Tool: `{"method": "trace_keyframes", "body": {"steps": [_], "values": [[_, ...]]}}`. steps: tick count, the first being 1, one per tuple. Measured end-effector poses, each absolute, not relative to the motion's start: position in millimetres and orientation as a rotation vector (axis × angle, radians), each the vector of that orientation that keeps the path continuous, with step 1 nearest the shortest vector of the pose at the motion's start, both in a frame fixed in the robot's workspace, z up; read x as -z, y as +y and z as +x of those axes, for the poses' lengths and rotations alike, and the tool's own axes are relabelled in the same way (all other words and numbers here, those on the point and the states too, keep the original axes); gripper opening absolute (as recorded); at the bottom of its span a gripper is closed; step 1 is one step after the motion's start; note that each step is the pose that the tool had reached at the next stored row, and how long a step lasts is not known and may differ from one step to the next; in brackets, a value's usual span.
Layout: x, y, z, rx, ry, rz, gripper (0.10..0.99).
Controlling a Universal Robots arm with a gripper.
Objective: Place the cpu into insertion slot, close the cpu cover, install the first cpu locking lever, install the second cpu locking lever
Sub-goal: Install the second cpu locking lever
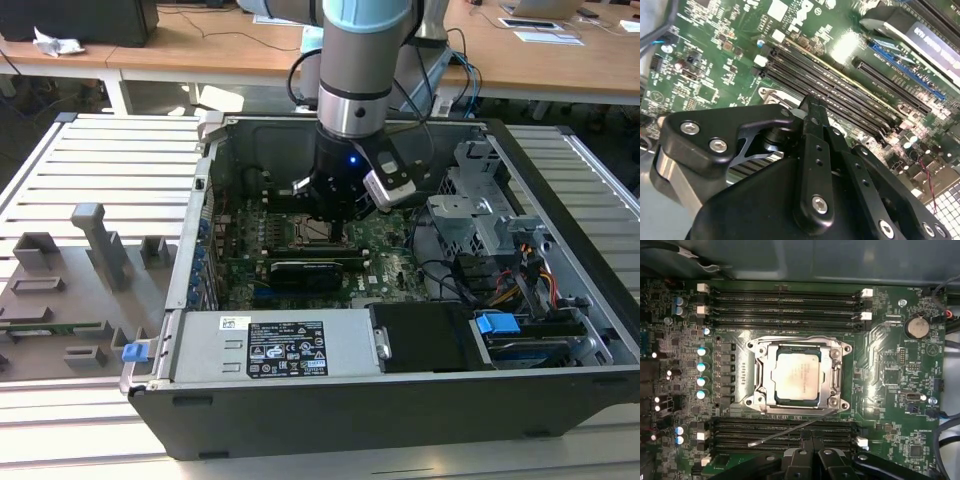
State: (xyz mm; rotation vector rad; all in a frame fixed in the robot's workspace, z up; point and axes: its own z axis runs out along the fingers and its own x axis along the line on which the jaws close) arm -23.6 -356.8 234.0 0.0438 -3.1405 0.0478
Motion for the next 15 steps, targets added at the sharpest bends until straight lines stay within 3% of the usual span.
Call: {"method": "trace_keyframes", "body": {"steps": [15], "values": [[-208,-354,-61,-0.030,-3.138,0.174,0.110]]}}
